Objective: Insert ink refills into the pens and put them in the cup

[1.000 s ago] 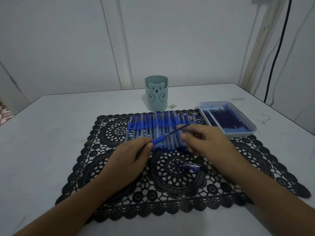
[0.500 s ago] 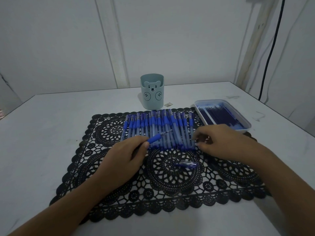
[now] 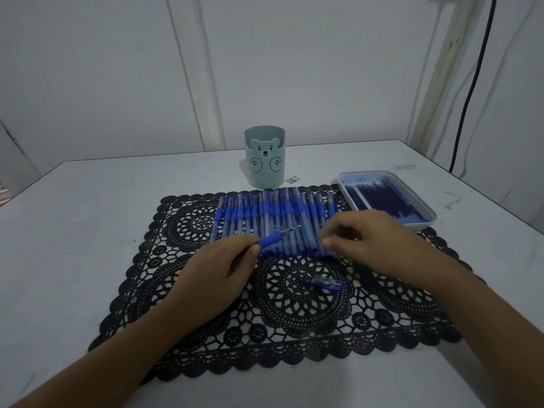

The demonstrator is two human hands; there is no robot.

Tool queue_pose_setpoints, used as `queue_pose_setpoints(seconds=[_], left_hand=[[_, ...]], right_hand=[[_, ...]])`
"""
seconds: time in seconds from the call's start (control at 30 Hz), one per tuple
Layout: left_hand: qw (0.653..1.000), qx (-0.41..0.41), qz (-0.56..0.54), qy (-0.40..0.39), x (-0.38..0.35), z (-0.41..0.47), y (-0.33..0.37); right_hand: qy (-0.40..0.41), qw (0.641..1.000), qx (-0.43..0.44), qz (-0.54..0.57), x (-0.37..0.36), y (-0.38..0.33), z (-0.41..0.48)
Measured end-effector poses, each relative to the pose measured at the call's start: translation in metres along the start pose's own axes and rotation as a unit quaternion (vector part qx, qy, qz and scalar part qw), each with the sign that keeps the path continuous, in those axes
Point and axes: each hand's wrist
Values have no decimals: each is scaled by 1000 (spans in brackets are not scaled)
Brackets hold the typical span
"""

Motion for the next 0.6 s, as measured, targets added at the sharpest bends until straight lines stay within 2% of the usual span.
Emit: queue_pose_setpoints(seconds=[0.1, 0.2, 0.3, 0.43, 0.6], left_hand=[[1000, -4, 0, -7, 0, 0, 0], [1000, -6, 0, -16, 0, -1, 1], [1000, -8, -5, -19, -1, -1, 1], [1000, -16, -1, -22, -1, -1, 2], [998, -46, 28, -36, 0, -2, 5]], right_hand=[[53, 984, 31, 165, -10, -6, -1], [77, 971, 45, 223, -21, -9, -2], [95, 968, 45, 227, -25, -10, -2], [74, 974, 61, 207, -28, -11, -3], [66, 989, 52, 120, -32, -14, -7]])
Point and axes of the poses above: each hand's wrist, its own z-axis towards the middle knuckle, its own x-axis out of the back of the hand, y = z × x, and after that the axes turned 14 degrees about -x, right-handed
